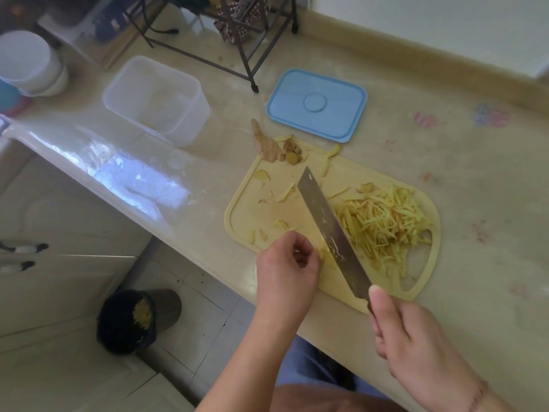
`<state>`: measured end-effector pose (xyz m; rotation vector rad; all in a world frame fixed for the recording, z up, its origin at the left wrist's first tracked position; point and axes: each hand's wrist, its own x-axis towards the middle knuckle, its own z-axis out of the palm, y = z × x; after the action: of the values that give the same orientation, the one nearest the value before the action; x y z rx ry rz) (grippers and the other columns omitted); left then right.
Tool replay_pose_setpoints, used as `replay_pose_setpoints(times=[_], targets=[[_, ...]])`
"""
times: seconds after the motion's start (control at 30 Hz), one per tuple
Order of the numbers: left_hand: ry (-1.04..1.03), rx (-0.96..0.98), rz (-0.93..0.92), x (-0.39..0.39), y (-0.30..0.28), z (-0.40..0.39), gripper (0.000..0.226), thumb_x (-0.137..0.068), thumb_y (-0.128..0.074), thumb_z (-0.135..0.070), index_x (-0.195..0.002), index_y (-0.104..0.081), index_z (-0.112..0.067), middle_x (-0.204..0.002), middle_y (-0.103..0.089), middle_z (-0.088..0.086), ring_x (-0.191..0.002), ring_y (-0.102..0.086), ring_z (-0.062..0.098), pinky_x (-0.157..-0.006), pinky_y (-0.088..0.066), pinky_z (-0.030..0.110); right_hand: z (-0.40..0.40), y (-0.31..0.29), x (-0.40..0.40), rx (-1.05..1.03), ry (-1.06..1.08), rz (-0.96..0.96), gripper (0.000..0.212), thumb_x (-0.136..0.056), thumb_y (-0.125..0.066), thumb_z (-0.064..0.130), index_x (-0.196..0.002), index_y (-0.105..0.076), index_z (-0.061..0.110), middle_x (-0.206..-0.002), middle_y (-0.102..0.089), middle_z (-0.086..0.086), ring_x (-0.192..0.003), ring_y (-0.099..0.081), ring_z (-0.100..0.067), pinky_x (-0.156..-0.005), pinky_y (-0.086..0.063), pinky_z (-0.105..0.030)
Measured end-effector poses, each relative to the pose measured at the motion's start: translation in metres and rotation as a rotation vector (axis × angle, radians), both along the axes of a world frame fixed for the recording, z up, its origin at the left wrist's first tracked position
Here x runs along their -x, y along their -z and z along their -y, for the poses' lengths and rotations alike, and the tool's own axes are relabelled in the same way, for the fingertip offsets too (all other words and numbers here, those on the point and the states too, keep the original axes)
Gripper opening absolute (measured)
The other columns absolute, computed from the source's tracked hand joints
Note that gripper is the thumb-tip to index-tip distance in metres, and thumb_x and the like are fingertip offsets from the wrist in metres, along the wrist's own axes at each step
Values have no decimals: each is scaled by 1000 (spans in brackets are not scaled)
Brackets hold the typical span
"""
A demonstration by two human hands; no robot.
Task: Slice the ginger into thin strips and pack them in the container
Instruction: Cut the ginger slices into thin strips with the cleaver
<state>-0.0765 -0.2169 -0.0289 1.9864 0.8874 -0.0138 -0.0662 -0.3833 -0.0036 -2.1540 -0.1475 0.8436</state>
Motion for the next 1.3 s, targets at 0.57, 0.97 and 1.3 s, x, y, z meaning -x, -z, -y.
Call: replay_pose_setpoints(times=[0.57,0.97,1.3], targets=[[-29,25,-63,-5,3,-3,23,-77,-68,-6,-69,-61,-26,-66,-65,-9,-65,-62,5,-56,-46,14,3,1,9,74,-51,3,70,-72,-13,79,-52,-40,18,-44,-51,6,-44,-48,-11,-49,-35,-27],[-65,19,-43,-1,6,-5,25,-76,-75,-9,-66,-61,-28,-69,-67,-11,-71,-63,0,-61,-42,7,-3,5,7,42,-62,46,73,-74,-11,78,-53,-41,15,-46,-50,4,-46,-47,-13,-50,-36,-30],[-61,-33,-58,3,13,0,19,-76,-77,-19,-69,-62,-28,-72,-68,-16,-75,-64,-3,-66,-48,15,-14,15,13,-1,-43,110,71,-79,-11,76,-53,-41,17,-68,-62,15,-58,-56,-9,-51,-39,-23]])
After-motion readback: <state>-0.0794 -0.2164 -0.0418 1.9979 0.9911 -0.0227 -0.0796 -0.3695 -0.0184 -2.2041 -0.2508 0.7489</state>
